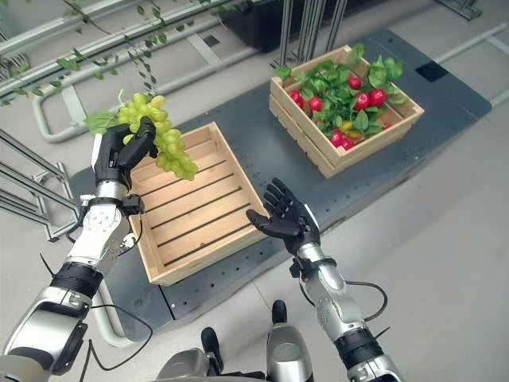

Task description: Pick up the fruits from the basket on one side to the basket on the other side

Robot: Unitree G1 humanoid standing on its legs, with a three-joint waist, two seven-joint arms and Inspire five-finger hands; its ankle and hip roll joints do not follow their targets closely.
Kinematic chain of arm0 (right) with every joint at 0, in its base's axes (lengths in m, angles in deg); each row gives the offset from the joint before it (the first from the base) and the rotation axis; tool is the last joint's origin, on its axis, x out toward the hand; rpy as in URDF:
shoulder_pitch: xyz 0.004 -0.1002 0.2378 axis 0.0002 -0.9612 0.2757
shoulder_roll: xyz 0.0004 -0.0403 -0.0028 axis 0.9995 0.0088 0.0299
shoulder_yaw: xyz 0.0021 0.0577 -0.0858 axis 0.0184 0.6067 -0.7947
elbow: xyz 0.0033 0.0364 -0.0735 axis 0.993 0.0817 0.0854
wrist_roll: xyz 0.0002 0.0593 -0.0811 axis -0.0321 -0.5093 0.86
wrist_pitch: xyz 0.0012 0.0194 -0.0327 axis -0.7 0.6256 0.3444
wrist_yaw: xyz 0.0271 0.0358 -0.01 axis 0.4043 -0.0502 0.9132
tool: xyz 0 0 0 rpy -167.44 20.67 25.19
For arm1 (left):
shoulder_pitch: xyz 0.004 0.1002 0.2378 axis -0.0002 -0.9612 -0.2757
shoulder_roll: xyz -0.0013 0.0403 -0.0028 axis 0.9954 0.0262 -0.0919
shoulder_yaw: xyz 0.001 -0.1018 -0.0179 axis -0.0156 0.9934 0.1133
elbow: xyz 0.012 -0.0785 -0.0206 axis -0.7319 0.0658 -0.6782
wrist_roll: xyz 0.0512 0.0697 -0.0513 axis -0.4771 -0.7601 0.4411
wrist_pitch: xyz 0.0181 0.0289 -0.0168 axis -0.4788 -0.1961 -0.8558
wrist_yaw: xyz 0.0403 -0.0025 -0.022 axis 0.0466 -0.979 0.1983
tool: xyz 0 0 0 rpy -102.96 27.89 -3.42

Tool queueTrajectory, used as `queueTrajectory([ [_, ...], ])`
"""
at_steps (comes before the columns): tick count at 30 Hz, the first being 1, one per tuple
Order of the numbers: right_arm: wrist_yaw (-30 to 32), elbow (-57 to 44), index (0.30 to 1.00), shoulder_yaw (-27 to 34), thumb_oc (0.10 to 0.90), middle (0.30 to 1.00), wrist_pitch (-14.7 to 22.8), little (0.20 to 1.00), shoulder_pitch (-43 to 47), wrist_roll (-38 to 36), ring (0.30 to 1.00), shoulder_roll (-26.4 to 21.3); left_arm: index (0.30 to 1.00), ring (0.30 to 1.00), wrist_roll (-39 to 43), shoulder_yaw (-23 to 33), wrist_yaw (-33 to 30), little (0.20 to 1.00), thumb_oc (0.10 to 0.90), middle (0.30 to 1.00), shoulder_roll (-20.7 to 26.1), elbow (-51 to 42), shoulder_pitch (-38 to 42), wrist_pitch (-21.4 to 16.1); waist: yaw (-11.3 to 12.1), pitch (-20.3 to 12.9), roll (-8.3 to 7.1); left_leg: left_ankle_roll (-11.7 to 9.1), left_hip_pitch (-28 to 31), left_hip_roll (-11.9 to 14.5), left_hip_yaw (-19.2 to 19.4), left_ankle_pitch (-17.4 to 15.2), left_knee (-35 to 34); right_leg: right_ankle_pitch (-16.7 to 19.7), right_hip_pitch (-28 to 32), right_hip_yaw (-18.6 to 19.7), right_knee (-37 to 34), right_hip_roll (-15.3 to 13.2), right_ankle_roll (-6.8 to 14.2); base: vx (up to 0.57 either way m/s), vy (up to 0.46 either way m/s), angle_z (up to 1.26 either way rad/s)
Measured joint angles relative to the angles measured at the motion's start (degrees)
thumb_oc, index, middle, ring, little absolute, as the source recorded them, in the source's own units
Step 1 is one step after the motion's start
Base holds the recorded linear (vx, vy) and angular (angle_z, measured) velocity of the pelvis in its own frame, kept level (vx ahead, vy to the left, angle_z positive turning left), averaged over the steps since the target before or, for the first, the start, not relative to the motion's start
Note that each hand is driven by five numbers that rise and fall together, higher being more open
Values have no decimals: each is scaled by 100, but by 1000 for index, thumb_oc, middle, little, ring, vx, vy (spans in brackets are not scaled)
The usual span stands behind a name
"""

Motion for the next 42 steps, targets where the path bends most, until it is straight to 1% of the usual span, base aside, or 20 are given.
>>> queueTrajectory([
  [1, -34, -45, 900, -1, 800, 900, -19, 900, 3, -32, 900, -13, 300, 300, -17, -47, 48, 300, 400, 300, 1, -52, -22, -21, 17, -79, 12, -3, 10, 1, -10, 6, -34, 8, 24, -4, -48, 6, 3, 9, -68, 18],
  [2, -84, -100, 900, -20, 800, 900, -64, 900, 31, -212, 900, 3, 300, 300, -133, -76, 142, 300, 400, 300, 1, -177, -113, -85, 68, -203, 21, -4, 68, -3, -62, 20, -107, 41, 133, -36, -188, 22, 10, 6, -52, 13],
  [3, -124, -105, 900, -49, 800, 900, -92, 900, 61, -270, 900, 16, 300, 300, -269, -156, 178, 300, 400, 300, 5, -222, -150, -184, 165, -320, 23, -5, 121, -3, -75, 22, -154, 66, 214, -50, -288, 31, 21, 3, -56, 13],
  [4, -145, -106, 900, -67, 800, 900, -136, 900, 74, -374, 900, 16, 300, 300, -360, -224, 180, 300, 400, 300, 12, -249, -150, -201, 190, -381, 20, -5, 147, -5, -82, 22, -177, 89, 267, -62, -364, 34, 25, -4, -59, 12],
  [6, -193, -108, 900, -260, 800, 900, -275, 900, 147, -473, 900, 13, 300, 300, -725, -481, 197, 300, 400, 300, 93, -346, -155, -241, 296, -607, 20, 5, 243, -28, -127, 36, -305, 144, 453, -151, -591, 29, 60, -17, -61, 13],
  [9, -194, -108, 900, -474, 800, 900, -428, 900, 296, -476, 900, 45, 300, 300, -971, -701, 328, 300, 400, 300, 203, -626, -154, -244, 384, -745, 7, 10, 269, -37, -140, 45, -358, 144, 463, -175, -591, 23, 60, -15, -35, 5],
  [11, -185, -112, 900, -536, 800, 900, -468, 900, 373, -473, 900, 92, 300, 300, -1135, -823, 442, 300, 400, 300, 259, -882, -153, -247, 481, -758, -9, 10, 300, -41, -141, 45, -364, 144, 493, -181, -591, 14, 60, 0, 0, 0],
  [13, -149, -115, 900, -580, 800, 900, -571, 900, 441, -471, 900, 92, 300, 300, -1192, -903, 460, 300, 400, 300, 283, -1006, -154, -251, 506, -764, -19, 14, 319, -42, -161, 47, -368, 144, 523, -195, -591, 12, 60, -31, -15, 4],
  [15, -97, -118, 900, -671, 800, 900, -751, 900, 555, -470, 900, 98, 300, 300, -1238, -943, 461, 300, 400, 300, 297, -1130, -154, -251, 512, -785, -49, 21, 318, -45, -183, 57, -369, 144, 527, -201, -591, 13, 60, -31, -16, 3],
  [19, -25, -121, 900, -682, 800, 900, -901, 900, 569, -472, 900, 126, 300, 300, -1353, -971, 482, 300, 400, 300, 288, -1248, -153, -251, 534, -810, -85, 20, 289, -44, -271, 110, -383, 144, 539, -303, -592, 6, 60, -1, -15, 10],
  [22, 46, -121, 900, -684, 800, 900, -914, 900, 568, -473, 900, 125, 300, 300, -1357, -1069, 493, 300, 400, 300, 289, -1369, -153, -251, 582, -842, -105, 9, 281, -41, -285, 128, -383, 144, 538, -309, -592, 13, 60, 1, -2, 3],
  [25, 95, -120, 900, -852, 800, 900, -943, 900, 570, -560, 900, 199, 300, 300, -1374, -1294, 502, 300, 400, 300, 274, -1387, -154, -250, 621, -1024, -135, 8, 271, -40, -287, 129, -383, 144, 527, -310, -592, 16, 59, 0, 0, 0],
  [31, 167, -120, 900, -1135, 800, 900, -944, 900, 569, -655, 900, 415, 300, 300, -1565, -1360, 503, 300, 400, 300, 214, -1494, -160, -250, 621, -1150, -180, 8, 277, -40, -284, 129, -382, 144, 531, -302, -592, 16, 60, 0, 0, 0],
  [35, 291, -125, 900, -1136, 800, 900, -941, 900, 576, -656, 900, 527, 300, 300, -1569, -1360, 504, 300, 400, 300, 190, -1503, -160, -250, 631, -1180, -178, 8, 281, -42, -282, 129, -382, 144, 533, -299, -592, 14, 60, 0, 0, 0],
  [42, 466, -126, 900, -1131, 800, 900, -936, 900, 575, -655, 900, 507, 300, 300, -1571, -1361, 663, 300, 400, 300, 74, -1503, -234, -251, 620, -1181, -177, 8, 288, -40, -269, 129, -382, 145, 531, -284, -592, 17, 60, 0, 0, 0],
])
